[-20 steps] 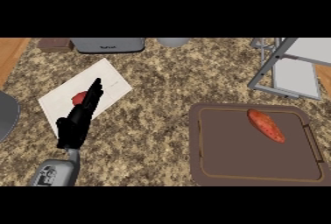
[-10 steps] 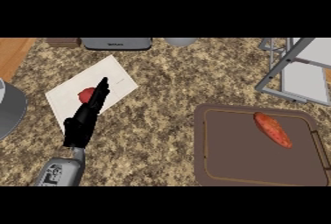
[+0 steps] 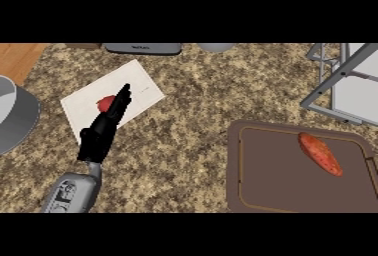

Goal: Pick the squash from the tray and place it in the tiered shelf

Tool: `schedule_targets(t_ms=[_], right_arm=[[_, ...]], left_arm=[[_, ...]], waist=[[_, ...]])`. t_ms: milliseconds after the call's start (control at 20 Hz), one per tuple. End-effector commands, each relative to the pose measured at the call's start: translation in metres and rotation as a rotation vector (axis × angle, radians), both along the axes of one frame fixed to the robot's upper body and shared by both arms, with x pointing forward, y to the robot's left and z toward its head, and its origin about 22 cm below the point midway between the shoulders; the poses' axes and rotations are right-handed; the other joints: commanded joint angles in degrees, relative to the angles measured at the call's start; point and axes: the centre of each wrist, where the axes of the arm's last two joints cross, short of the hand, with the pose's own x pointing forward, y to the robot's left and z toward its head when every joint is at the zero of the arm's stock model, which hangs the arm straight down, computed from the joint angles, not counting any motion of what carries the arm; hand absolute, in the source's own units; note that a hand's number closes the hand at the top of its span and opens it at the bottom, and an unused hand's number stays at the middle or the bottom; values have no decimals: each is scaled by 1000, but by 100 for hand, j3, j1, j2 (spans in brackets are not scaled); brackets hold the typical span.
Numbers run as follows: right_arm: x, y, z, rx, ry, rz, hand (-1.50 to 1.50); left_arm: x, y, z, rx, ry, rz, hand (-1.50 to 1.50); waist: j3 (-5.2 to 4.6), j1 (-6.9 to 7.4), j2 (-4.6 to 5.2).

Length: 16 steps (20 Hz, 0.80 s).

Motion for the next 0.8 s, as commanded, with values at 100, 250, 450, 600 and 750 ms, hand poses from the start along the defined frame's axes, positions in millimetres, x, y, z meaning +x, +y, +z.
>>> schedule_targets(t_ms=[100, 250, 450, 600, 750], right_arm=[[3, -13, 2, 97, -10, 159, 150], [5, -11, 20, 101, -44, 173, 150], [24, 1, 19, 59, -119, 138, 150], [34, 4, 10, 60, -153, 159, 150], [47, 7, 1, 43, -142, 133, 150]], left_arm=[[-1, -7, -2, 7, -13, -38, 0], [7, -16, 6, -11, -10, -25, 0], [10, -9, 5, 4, -9, -40, 0], [13, -23, 5, 3, -21, -23, 0], [6, -19, -1, 5, 2, -42, 0]], waist=[[1, 166, 29], [1, 138, 24], [-8, 221, 33], [-4, 178, 38], [-9, 169, 27]])
